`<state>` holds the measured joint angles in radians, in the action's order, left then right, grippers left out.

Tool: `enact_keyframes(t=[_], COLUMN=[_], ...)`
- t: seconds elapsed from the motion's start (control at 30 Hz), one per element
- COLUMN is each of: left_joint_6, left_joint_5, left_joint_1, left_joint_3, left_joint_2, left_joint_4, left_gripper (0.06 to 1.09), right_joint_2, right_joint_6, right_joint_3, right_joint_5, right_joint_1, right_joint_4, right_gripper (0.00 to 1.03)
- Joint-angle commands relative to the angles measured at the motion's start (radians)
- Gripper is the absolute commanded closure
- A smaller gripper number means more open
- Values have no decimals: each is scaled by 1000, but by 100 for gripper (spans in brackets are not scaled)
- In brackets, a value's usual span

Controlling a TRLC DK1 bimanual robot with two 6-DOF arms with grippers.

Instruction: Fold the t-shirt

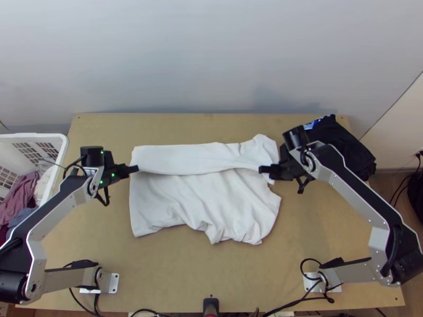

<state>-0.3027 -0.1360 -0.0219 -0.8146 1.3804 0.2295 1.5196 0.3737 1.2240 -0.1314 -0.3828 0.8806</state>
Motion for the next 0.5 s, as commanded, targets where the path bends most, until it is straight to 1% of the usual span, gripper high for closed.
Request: enact_keyframes(t=[0.0,0.23,0.27,0.3,0.33,0.37,0.43,0.47], left_joint_6=[10,24,11,-4,-13,-30,-42,-42], left_joint_5=[-1,-1,-1,-1,-1,-1,-1,-1], left_joint_1=[-3,-1,-1,-3,-6,-6,-10,-12], left_joint_3=[75,134,141,143,140,129,94,83], left_joint_2=[-38,-58,-64,-67,-70,-67,-64,-69], left_joint_4=[-7,-16,-27,-25,-10,16,85,103], left_gripper=[105,104,93,74,60,53,30,25], right_joint_2=[-41,-68,-76,-87,-101,-122,-199,-234], right_joint_6=[1,2,1,2,5,31,110,154], right_joint_3=[-113,-166,-166,-166,-166,-167,-195,-221], right_joint_5=[-7,-7,-7,-7,-7,-5,7,6], right_joint_1=[-13,-18,-16,-13,-8,-5,1,5], right_joint_4=[-20,-65,-72,-80,-85,-86,-132,-163], right_gripper=[100,100,100,100,91,71,29,14])
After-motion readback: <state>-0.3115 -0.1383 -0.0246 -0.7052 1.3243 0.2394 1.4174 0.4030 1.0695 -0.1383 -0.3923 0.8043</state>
